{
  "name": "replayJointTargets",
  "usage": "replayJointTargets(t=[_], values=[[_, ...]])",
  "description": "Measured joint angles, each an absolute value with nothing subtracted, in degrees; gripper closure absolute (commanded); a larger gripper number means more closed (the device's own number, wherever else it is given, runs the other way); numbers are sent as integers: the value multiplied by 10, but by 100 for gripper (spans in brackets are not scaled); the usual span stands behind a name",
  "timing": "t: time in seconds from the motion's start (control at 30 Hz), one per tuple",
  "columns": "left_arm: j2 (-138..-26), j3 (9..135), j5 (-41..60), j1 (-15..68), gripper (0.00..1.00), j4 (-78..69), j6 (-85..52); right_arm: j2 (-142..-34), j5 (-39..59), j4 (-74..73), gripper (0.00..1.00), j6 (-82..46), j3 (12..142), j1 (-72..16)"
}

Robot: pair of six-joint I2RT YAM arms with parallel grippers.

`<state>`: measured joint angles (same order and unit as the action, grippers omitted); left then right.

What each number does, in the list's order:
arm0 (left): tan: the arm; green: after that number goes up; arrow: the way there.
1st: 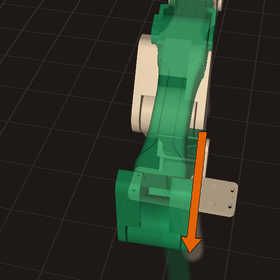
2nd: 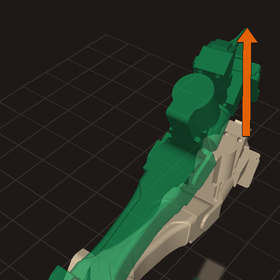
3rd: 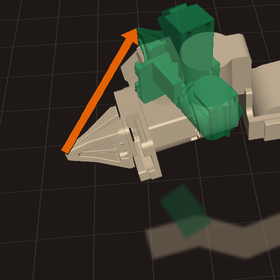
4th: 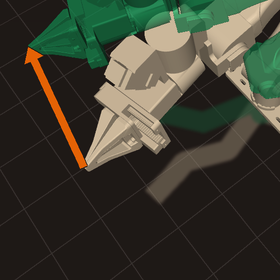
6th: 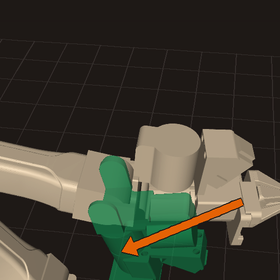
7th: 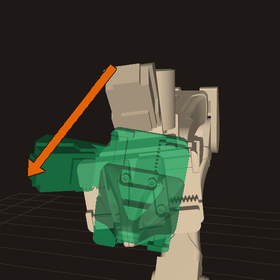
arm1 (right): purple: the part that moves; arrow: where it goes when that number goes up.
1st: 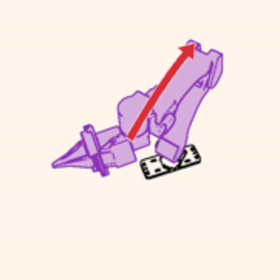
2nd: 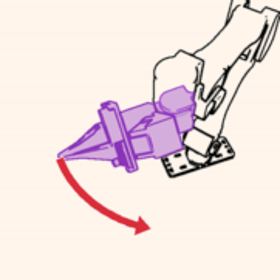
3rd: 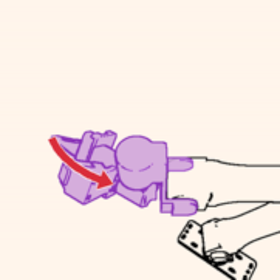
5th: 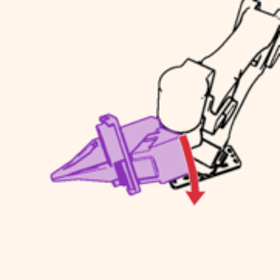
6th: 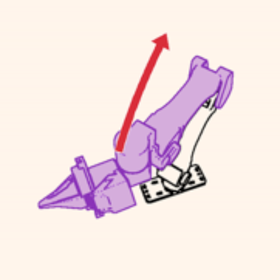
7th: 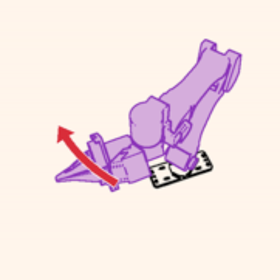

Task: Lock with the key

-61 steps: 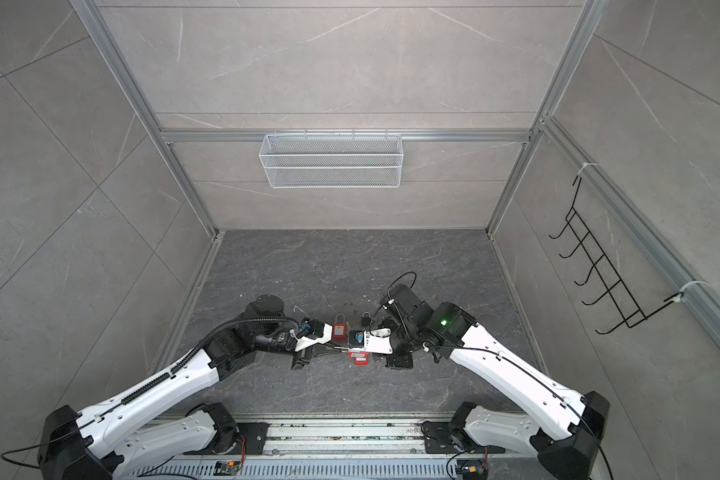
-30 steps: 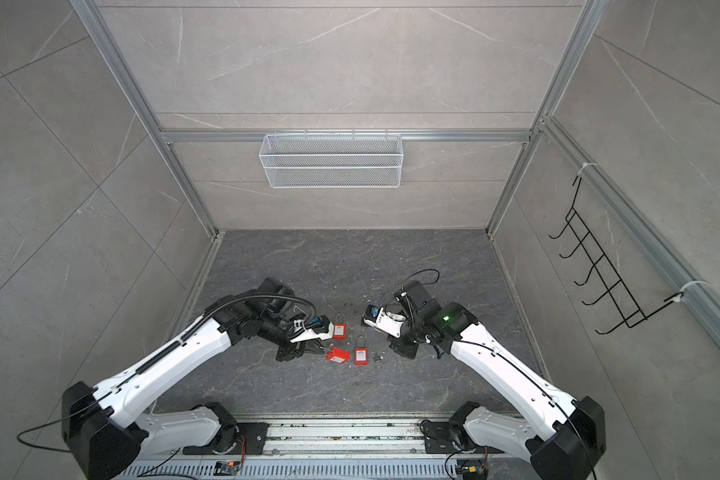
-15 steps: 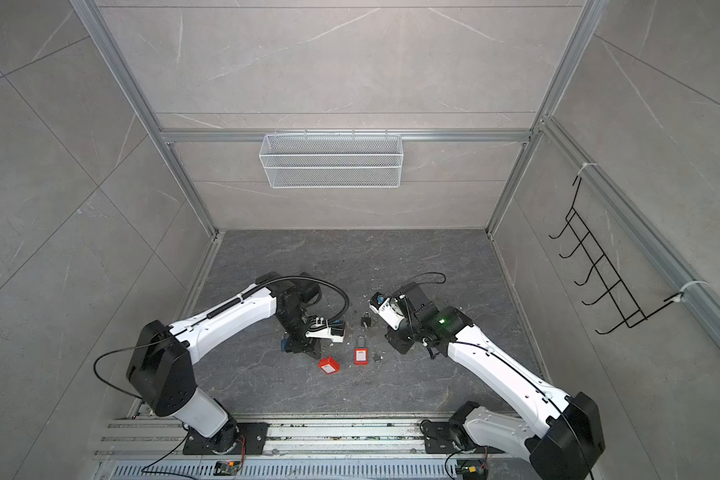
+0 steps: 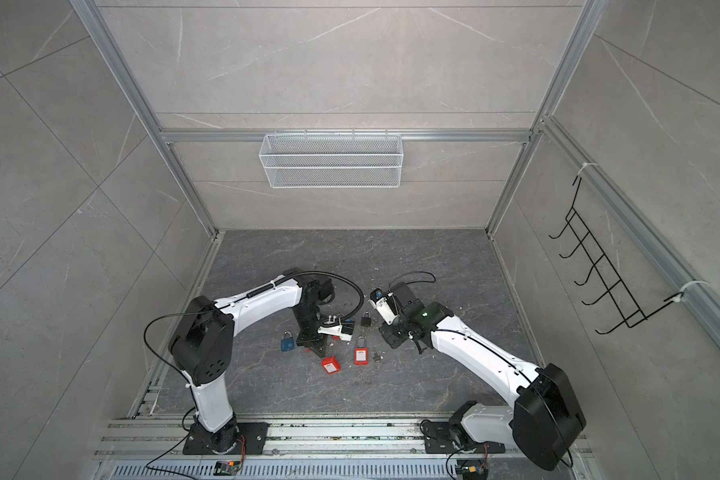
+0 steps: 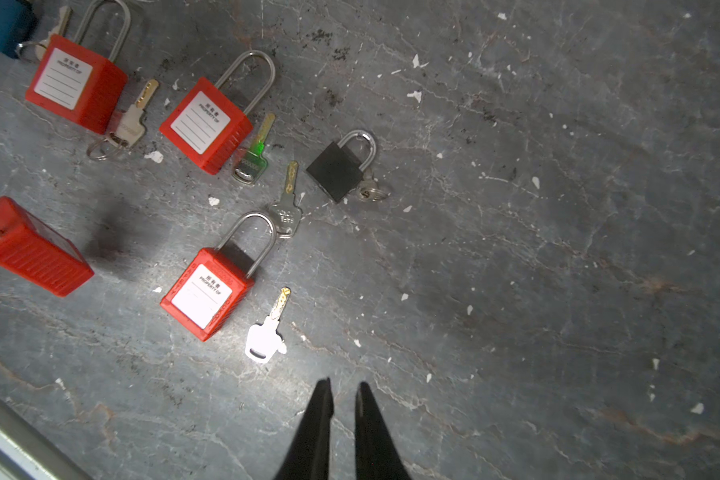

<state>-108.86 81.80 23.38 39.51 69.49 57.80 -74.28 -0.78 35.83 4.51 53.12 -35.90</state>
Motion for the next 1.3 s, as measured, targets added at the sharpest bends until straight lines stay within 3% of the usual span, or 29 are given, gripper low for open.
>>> replayJointTargets(t=[0.3,0.67,1.0,1.1,1.3], values=[[-1151,884,212,400,100,735,582,-744,-16,331,74,-21,528,-356],[-1213,944,193,406,84,750,578,-760,-24,318,67,-89,526,-356],[-1233,958,186,412,76,720,549,-765,-35,312,58,-145,517,-355],[-1232,958,196,409,63,696,530,-770,-34,312,57,-157,517,-355],[-1182,916,234,389,62,624,488,-800,-22,317,57,-176,521,-355]])
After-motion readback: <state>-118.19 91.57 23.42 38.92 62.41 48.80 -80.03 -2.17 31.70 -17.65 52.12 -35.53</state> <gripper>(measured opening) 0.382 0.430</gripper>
